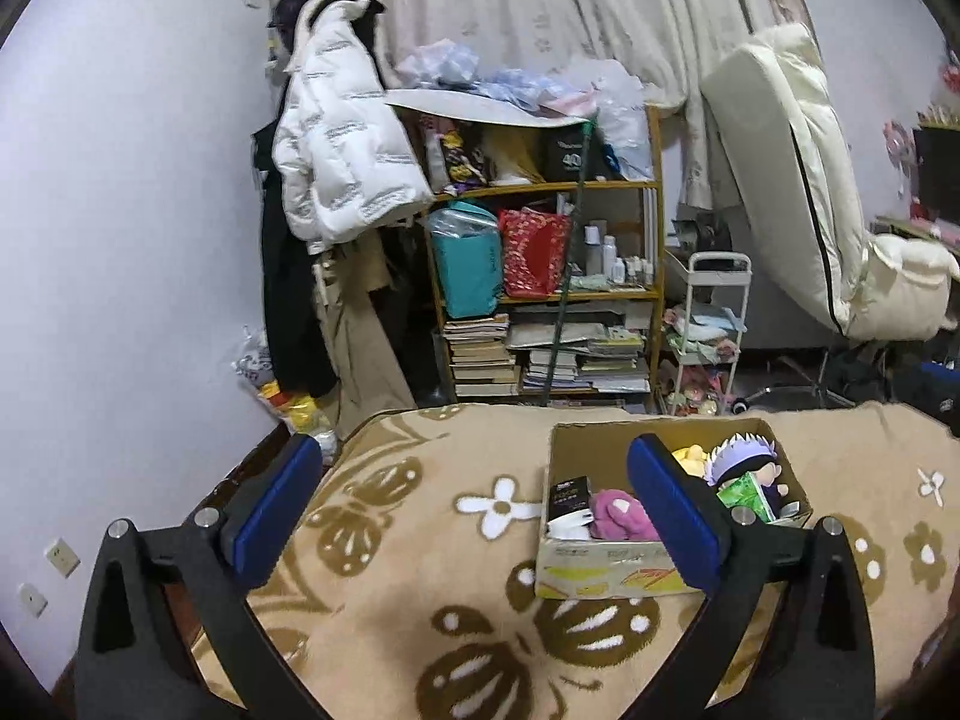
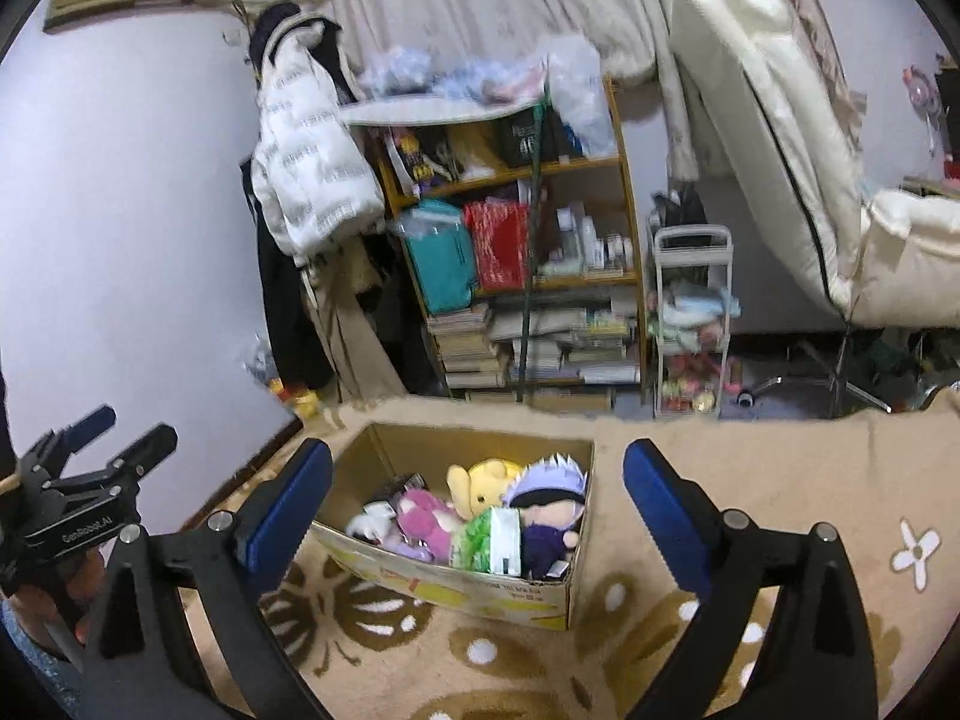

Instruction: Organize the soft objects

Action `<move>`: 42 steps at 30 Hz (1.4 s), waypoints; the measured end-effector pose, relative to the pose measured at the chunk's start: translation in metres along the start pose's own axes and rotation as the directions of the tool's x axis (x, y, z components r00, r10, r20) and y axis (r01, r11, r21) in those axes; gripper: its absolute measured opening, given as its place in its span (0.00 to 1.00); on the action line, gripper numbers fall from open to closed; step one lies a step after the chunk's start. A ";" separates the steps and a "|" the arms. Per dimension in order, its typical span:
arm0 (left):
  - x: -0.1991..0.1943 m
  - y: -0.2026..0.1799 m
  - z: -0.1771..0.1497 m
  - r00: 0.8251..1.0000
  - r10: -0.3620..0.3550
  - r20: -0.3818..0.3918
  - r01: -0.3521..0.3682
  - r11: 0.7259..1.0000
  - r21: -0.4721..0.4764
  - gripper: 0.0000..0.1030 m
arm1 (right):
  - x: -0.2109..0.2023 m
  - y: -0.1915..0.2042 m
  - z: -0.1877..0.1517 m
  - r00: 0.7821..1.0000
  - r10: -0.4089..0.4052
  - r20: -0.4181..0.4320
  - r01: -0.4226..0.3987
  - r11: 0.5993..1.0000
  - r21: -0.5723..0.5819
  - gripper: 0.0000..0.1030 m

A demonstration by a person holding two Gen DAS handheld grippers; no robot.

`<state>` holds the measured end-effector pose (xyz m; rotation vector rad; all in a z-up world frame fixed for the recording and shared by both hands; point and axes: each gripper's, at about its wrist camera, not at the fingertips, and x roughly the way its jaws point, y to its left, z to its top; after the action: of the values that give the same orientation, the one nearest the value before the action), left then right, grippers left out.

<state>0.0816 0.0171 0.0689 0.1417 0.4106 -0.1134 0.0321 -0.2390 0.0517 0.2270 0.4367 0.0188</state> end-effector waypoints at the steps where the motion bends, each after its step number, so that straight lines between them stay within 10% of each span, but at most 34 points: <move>1: -0.004 0.003 -0.001 1.000 0.002 0.001 -0.001 1.000 -0.006 0.97 | -0.008 0.002 0.002 1.000 -0.002 0.016 0.003 1.000 -0.004 1.00; 21: -0.040 0.017 -0.032 0.998 0.047 0.049 -0.047 0.999 -0.010 0.97 | -0.072 0.020 -0.019 0.985 -0.075 0.154 0.087 0.993 -0.076 1.00; 42: -0.032 -0.005 -0.055 0.999 0.018 0.038 -0.021 0.998 0.066 0.97 | -0.056 0.009 -0.028 0.992 -0.069 0.103 0.072 0.997 -0.026 1.00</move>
<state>0.0304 0.0236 0.0317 0.2082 0.3679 -0.1105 -0.0302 -0.2279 0.0530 0.1817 0.3427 -0.0556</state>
